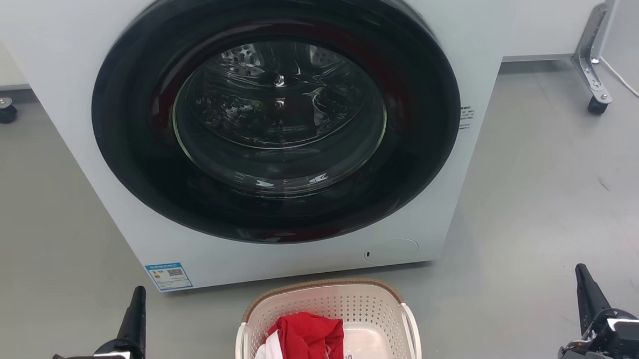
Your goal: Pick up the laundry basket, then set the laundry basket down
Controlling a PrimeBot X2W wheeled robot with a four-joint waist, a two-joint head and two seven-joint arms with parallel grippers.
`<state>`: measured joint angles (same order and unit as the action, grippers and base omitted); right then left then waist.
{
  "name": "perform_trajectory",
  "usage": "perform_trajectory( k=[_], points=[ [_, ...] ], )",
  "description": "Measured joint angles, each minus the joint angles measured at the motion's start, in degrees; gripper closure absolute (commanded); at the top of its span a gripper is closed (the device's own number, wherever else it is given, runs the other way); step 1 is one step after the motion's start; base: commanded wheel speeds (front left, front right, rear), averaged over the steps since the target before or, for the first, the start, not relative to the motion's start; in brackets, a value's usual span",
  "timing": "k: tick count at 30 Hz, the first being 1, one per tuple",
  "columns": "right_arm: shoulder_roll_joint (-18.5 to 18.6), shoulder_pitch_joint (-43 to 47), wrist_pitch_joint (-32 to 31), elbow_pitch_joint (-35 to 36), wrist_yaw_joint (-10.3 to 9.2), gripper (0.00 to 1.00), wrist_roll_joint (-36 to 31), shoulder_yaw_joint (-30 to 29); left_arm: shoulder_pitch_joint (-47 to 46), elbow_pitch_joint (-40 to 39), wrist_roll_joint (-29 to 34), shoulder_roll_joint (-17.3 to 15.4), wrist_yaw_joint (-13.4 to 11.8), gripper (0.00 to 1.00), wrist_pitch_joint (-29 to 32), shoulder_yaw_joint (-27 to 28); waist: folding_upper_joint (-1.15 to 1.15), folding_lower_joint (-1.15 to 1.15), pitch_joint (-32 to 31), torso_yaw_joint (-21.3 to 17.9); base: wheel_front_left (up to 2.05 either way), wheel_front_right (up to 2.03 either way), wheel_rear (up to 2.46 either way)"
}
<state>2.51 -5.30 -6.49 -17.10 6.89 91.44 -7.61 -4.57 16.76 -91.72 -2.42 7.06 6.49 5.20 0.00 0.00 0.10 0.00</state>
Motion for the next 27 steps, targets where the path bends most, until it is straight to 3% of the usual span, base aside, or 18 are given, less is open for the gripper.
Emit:
perform_trajectory(
  k=[27],
  points=[
    [0.0,0.0,0.0,0.01,0.0,1.0,0.01,0.01,0.0,0.05,0.0,0.0,0.01,1.0,0.0,0.0,0.0,0.0,0.0,0.0,0.0,0.0,0.0]
  ],
)
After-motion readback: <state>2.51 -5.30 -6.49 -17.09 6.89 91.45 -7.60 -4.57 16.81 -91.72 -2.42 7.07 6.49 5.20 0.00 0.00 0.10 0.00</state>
